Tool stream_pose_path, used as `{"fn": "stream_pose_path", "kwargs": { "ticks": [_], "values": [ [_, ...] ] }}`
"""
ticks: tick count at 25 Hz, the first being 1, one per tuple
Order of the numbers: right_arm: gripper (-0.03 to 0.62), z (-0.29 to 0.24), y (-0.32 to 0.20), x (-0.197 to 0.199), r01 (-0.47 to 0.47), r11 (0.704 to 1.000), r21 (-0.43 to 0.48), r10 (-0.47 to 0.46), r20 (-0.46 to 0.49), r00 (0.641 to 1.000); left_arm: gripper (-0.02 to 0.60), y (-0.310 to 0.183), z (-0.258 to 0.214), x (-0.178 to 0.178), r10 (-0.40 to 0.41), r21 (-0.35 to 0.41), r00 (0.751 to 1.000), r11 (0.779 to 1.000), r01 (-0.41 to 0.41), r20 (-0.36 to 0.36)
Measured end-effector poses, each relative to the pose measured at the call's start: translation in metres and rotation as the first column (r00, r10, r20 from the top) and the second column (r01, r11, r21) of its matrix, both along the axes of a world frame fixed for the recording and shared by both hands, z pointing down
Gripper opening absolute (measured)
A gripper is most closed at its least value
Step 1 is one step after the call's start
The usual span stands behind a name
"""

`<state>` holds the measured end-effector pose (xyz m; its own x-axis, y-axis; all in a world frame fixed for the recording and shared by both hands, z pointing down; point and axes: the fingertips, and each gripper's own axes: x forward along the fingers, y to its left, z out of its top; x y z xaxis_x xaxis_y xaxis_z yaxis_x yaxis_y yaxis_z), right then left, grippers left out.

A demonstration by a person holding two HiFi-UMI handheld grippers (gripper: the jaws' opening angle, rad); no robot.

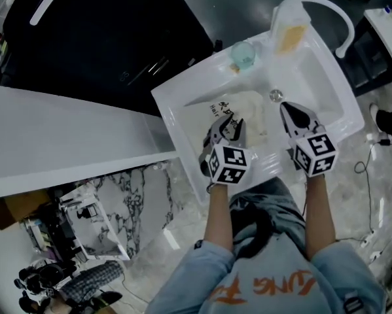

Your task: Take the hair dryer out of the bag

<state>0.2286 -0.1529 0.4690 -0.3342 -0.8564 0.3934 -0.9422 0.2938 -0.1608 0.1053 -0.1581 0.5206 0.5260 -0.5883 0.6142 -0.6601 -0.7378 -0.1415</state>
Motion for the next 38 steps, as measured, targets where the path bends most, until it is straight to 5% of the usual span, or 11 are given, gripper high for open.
{"fn": "stream_pose_path", "kwargs": {
  "ticks": [8, 11, 19, 24, 30, 34, 38],
  "values": [
    [0.0, 0.007, 0.0, 0.0, 0.009, 0.999, -0.033, -0.01, -0.028, 1.0, 0.132, -0.015, 0.017, -0.007, 0.03, -0.068, 0.999, 0.997, -0.031, -0.016],
    [0.0, 0.021, 0.006, 0.014, -0.017, 0.997, -0.073, 0.014, -0.047, 0.999, 0.132, -0.026, 0.013, -0.008, 0.048, -0.017, 0.999, 0.999, -0.047, 0.018],
    [0.0, 0.028, -0.001, 0.014, -0.018, 0.996, -0.092, 0.014, -0.044, 0.999, 0.149, -0.035, 0.03, 0.016, 0.156, -0.055, 0.984, 0.987, -0.151, 0.087],
    [0.0, 0.035, 0.001, 0.014, -0.003, 0.995, -0.1, 0.0, -0.027, 1.0, 0.17, -0.036, 0.025, 0.028, 0.23, -0.073, 0.973, 0.971, -0.228, 0.014],
    [0.0, 0.032, -0.006, 0.028, -0.031, 0.995, -0.092, 0.03, -0.012, 0.999, 0.17, -0.038, 0.04, 0.029, 0.296, -0.139, 0.95, 0.95, -0.281, 0.099],
    [0.0, 0.033, -0.006, 0.029, -0.025, 0.995, -0.096, 0.024, -0.011, 1.0, 0.155, -0.036, 0.047, 0.029, 0.304, -0.141, 0.941, 0.948, -0.284, 0.148],
    [0.0, 0.037, -0.006, 0.037, -0.036, 0.993, -0.109, 0.035, -0.011, 0.999, 0.055, -0.037, 0.049, 0.027, 0.287, -0.129, 0.941, 0.955, -0.267, 0.177]
  ]
}}
